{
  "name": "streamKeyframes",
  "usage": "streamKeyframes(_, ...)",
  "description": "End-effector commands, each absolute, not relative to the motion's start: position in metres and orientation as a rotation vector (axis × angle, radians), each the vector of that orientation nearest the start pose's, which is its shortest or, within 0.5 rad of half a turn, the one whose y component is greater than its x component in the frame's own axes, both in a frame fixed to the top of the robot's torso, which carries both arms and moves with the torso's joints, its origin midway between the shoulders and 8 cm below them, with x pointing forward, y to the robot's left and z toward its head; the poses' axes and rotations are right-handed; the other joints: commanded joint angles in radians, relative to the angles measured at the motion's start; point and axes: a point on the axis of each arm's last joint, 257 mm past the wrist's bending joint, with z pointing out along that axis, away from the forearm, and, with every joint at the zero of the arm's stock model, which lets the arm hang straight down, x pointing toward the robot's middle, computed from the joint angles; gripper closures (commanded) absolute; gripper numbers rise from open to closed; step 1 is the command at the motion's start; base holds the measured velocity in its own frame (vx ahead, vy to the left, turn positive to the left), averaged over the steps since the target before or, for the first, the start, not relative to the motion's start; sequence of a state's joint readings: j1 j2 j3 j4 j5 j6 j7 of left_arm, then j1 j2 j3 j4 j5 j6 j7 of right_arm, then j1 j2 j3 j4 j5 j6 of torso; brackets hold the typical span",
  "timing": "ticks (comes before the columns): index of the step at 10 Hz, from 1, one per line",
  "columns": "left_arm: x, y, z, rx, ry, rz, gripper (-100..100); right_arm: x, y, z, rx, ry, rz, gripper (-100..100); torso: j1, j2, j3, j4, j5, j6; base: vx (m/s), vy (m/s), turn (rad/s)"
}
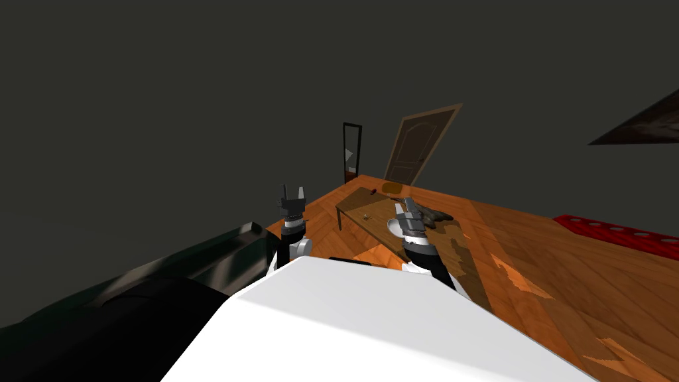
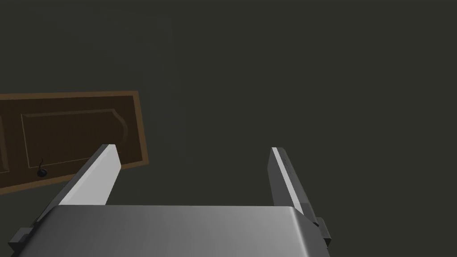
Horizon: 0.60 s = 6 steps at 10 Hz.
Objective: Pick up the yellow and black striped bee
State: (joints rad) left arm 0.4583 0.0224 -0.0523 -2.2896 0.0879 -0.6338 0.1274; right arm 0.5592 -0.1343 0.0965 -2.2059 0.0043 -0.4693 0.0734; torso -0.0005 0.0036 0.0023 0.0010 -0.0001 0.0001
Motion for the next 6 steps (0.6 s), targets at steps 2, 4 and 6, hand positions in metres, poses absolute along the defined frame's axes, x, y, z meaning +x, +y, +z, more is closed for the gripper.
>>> streamKeyframes(2,0.32,0.2645,0.0639,-0.598,0.416,-1.581,0,0.3616,-0.2422,-0.0462,0.653,0.895,1.248,-100,0.0,-0.002,-0.001,-0.001,0.0,0.0,-0.003,-0.005,-0.012)
streamKeyframes(4,0.32,0.2645,0.0639,-0.598,0.416,-1.581,0,0.3616,-0.2422,-0.0462,0.653,0.895,1.248,-100,0.001,-0.003,-0.002,-0.001,0.0,0.0,0.002,0.002,0.007)
streamKeyframes(6,0.32,0.2645,0.0639,-0.598,0.416,-1.581,0,0.3616,-0.2422,-0.0462,0.653,0.895,1.248,-100,0.0,-0.003,-0.002,-0.001,0.0,0.0,0.001,0.001,0.002)
